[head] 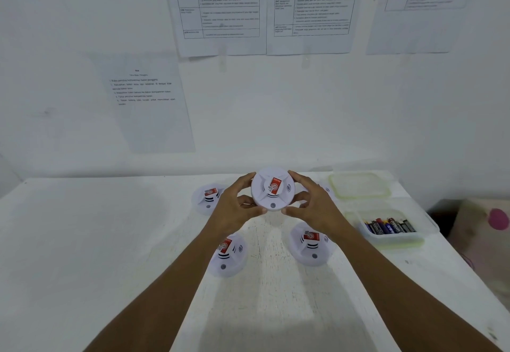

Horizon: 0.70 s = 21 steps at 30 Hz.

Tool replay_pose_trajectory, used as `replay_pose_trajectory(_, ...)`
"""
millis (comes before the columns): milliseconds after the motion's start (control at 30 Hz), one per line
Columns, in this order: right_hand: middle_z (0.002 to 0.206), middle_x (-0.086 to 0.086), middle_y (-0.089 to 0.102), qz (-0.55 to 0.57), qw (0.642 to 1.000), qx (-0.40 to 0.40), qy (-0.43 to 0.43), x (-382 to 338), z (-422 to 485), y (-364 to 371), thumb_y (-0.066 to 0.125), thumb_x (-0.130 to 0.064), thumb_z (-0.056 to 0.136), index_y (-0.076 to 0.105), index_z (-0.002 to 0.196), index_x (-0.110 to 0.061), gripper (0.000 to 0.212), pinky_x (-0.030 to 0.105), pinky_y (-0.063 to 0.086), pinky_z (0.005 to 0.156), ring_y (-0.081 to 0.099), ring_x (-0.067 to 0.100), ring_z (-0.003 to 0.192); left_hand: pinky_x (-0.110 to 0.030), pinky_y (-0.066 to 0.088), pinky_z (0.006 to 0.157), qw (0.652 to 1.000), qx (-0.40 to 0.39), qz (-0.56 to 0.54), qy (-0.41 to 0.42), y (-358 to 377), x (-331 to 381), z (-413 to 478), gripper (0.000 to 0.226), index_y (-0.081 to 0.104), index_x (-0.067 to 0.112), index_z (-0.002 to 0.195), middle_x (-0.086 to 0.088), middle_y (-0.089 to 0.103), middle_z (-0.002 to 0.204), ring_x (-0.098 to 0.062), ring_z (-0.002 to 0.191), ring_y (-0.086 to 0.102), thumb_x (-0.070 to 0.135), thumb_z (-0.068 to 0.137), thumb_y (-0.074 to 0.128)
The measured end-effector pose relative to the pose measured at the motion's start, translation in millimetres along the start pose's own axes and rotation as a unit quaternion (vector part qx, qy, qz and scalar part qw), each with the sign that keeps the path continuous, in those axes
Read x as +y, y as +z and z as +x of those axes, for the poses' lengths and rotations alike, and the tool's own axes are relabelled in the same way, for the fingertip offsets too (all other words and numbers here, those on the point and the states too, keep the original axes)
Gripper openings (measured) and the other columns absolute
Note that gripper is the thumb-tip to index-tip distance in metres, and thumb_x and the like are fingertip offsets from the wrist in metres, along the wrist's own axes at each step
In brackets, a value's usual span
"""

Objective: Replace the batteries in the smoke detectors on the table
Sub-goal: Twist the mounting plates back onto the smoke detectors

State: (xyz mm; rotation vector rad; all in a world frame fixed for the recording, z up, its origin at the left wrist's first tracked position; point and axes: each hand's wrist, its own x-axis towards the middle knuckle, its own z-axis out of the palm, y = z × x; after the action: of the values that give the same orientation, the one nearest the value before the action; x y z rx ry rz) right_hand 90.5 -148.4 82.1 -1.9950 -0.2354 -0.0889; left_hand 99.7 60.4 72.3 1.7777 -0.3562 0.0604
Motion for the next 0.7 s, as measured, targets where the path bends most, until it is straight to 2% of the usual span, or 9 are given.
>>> replay_pose_trajectory(167,0.135,-0.005,0.053,0.000,1.000,0.000,0.000,-0.3,-0.6,-0.5,0.083,-0.010,0.073,0.043,0.141,-0.028,0.081,0.033,0.059,0.080,0.067,0.014,0.096,-0.017,0.055,0.077,1.000,0.000,0.001,0.002,-0.1,0.9,-0.5,0.069,0.049,0.043,0.124,0.015,0.060,0.124,-0.017,0.105,0.067,0.011,0.074,0.084)
replay_pose_trajectory(333,0.135,-0.005,0.054,0.000,1.000,0.000,-0.005,0.3,-0.5,-0.8,0.084,-0.010,0.072,0.044,0.140,-0.029,0.081,0.034,0.059,0.079,0.067,0.014,0.095,-0.020,0.056,0.081,1.000,0.002,-0.004,0.004,0.4,-0.1,0.0,0.070,0.049,0.046,0.122,0.016,0.060,0.124,-0.020,0.108,0.066,0.010,0.073,0.084)
replay_pose_trajectory(433,0.135,-0.005,0.054,-0.005,1.000,0.001,-0.005,0.7,0.2,-0.4,0.084,-0.012,0.072,0.043,0.140,-0.030,0.081,0.033,0.059,0.079,0.067,0.014,0.095,-0.017,0.055,0.078,1.000,0.003,-0.004,0.005,0.1,0.9,0.2,0.070,0.049,0.047,0.121,0.018,0.060,0.123,-0.018,0.105,0.067,0.010,0.074,0.084)
replay_pose_trajectory(700,0.134,-0.006,0.053,-0.011,1.000,-0.001,-0.008,1.6,2.3,-0.1,0.084,-0.012,0.072,0.043,0.140,-0.030,0.081,0.027,0.058,0.076,0.067,0.012,0.094,-0.021,0.057,0.081,1.000,0.003,-0.001,0.006,-0.7,-0.4,0.0,0.070,0.049,0.039,0.128,0.011,0.060,0.126,-0.019,0.106,0.066,0.011,0.074,0.084)
